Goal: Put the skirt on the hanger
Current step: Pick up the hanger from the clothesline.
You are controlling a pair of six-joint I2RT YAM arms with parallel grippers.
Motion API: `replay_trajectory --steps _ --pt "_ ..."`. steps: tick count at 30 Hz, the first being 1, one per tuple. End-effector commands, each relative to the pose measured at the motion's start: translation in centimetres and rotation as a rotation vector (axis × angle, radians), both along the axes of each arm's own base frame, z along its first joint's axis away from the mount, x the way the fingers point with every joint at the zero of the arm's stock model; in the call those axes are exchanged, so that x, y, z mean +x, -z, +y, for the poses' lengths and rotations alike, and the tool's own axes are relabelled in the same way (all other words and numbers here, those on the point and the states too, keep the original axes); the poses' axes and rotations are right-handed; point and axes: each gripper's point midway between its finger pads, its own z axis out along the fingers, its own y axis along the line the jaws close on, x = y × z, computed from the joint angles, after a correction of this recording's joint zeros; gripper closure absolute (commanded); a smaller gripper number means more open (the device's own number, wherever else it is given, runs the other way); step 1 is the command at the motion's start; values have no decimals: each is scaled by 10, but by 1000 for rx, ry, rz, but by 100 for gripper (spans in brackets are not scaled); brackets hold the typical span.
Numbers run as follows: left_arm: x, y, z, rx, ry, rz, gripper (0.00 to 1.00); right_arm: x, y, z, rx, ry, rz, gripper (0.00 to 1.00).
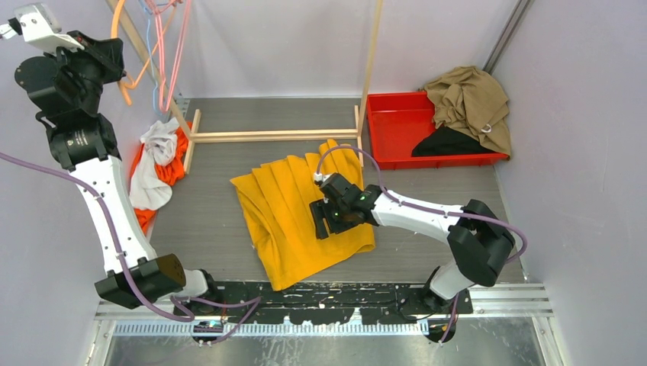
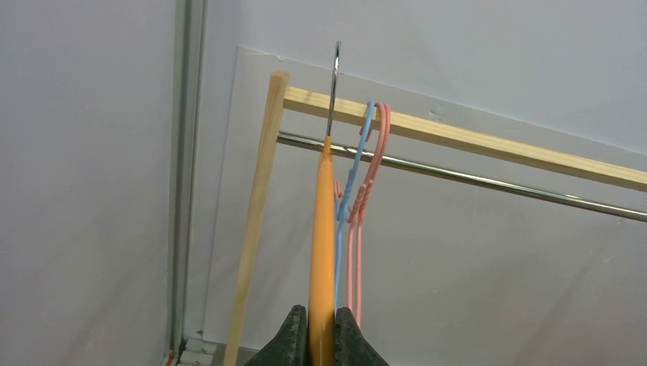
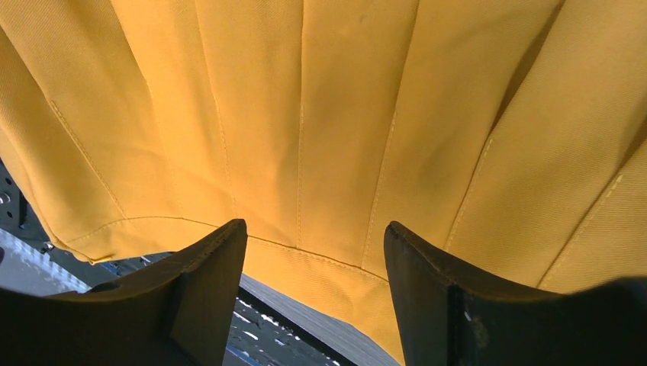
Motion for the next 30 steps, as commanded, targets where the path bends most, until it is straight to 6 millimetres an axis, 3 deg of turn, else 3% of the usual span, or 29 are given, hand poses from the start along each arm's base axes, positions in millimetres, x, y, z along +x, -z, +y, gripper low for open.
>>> replay_trajectory --steps 1,9,10,17,25,30 --pt "-34 -52 -14 83 -13 -149 100 5 -8 11 51 -1 -15 29" --pt "-33 -31 -13 51 -10 -81 100 4 -6 12 54 -1 -10 29" --pt "-47 -39 -19 59 -12 -106 100 4 -5 11 53 -1 -10 29" --pt "-56 -17 -17 18 -47 -65 100 2 -3 12 57 -7 -4 29" --pt "-72 49 -13 -107 -113 71 100 1 -15 10 70 -11 -24 29" --pt "-97 87 -20 -149 -139 164 100 -1 -31 6 77 -26 -45 29"
